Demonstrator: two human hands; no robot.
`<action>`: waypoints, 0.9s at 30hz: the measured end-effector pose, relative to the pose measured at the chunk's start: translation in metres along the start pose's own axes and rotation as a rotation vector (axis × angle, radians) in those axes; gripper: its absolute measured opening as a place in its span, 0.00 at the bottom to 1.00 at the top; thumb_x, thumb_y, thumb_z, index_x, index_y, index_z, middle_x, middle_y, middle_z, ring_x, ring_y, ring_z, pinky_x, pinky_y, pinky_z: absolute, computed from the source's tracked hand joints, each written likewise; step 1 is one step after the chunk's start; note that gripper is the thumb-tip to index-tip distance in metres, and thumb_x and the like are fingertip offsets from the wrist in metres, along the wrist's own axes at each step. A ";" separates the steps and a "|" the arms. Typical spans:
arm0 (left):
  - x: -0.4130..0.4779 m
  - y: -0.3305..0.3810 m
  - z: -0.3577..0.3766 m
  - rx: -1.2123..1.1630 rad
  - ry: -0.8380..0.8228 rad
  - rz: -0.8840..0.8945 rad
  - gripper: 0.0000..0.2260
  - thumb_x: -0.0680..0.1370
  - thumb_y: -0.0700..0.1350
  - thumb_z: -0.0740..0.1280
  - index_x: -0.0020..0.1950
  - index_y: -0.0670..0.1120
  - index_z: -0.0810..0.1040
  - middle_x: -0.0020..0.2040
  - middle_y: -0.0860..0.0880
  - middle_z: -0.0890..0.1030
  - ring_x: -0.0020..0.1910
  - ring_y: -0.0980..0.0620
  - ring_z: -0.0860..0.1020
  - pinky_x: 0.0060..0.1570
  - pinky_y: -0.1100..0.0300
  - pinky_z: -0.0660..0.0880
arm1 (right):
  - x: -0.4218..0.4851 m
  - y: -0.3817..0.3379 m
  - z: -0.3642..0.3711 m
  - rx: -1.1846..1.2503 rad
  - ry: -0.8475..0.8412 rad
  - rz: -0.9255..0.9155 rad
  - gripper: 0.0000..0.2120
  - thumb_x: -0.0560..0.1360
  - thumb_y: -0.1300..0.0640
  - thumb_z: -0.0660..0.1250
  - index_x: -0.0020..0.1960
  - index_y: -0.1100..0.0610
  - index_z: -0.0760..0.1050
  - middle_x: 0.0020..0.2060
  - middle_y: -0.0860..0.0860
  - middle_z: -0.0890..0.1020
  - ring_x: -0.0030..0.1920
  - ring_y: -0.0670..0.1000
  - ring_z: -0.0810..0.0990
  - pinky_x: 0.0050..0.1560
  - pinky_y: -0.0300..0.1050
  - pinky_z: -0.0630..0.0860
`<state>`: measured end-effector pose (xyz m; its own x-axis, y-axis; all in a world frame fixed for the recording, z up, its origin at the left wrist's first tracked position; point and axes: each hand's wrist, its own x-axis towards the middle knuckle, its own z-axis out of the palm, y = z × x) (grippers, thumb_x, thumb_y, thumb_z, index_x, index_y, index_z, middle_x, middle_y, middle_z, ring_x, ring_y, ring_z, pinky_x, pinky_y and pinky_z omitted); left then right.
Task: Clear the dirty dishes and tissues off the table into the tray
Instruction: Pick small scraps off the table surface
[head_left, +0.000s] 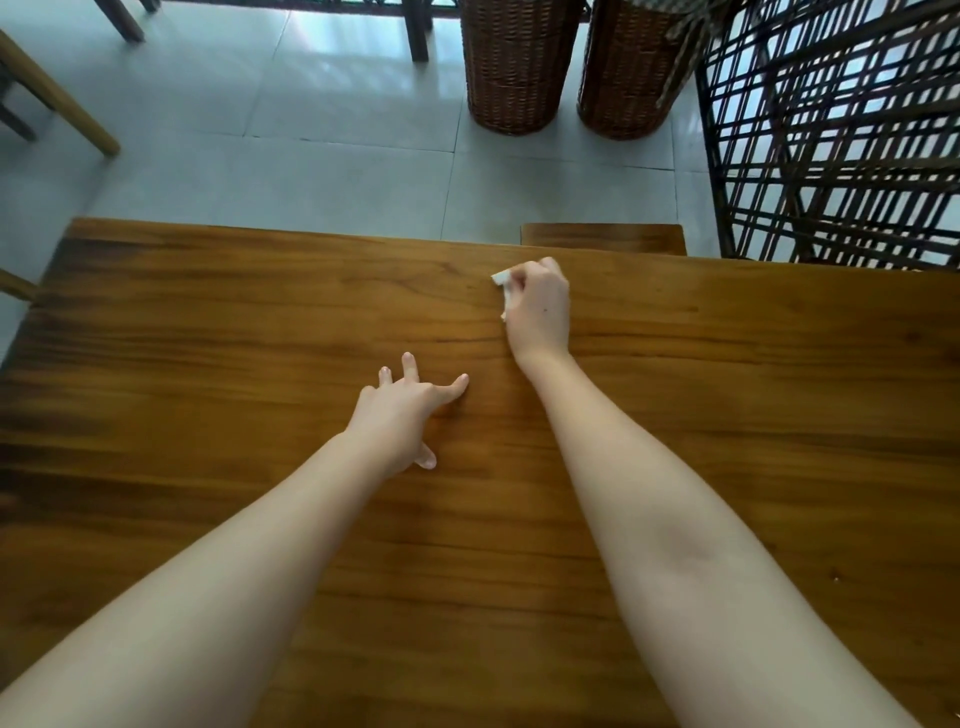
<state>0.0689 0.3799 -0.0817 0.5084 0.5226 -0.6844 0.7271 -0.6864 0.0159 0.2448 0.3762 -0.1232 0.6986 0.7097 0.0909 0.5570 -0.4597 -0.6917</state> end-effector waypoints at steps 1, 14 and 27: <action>0.000 0.000 0.000 0.000 0.000 0.001 0.50 0.70 0.46 0.76 0.77 0.64 0.43 0.78 0.36 0.43 0.76 0.33 0.50 0.69 0.43 0.63 | 0.001 0.004 -0.005 0.013 0.022 0.019 0.08 0.79 0.63 0.63 0.51 0.64 0.80 0.48 0.56 0.78 0.49 0.52 0.77 0.47 0.39 0.75; 0.000 0.000 0.002 0.005 0.018 0.009 0.49 0.70 0.46 0.76 0.77 0.63 0.45 0.78 0.36 0.45 0.75 0.32 0.51 0.69 0.42 0.63 | -0.050 -0.008 0.009 -0.038 -0.051 -0.166 0.12 0.77 0.69 0.62 0.58 0.65 0.78 0.50 0.57 0.79 0.53 0.53 0.76 0.53 0.43 0.75; -0.003 0.004 -0.002 -0.038 -0.008 -0.005 0.48 0.71 0.43 0.75 0.77 0.63 0.45 0.78 0.38 0.43 0.76 0.34 0.49 0.70 0.43 0.62 | -0.002 -0.014 0.011 -0.054 -0.093 -0.199 0.09 0.77 0.69 0.62 0.54 0.65 0.80 0.47 0.57 0.79 0.49 0.53 0.77 0.49 0.44 0.78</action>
<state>0.0713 0.3770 -0.0779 0.5014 0.5217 -0.6902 0.7465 -0.6642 0.0402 0.2304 0.3866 -0.1211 0.5298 0.8341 0.1535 0.7044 -0.3319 -0.6275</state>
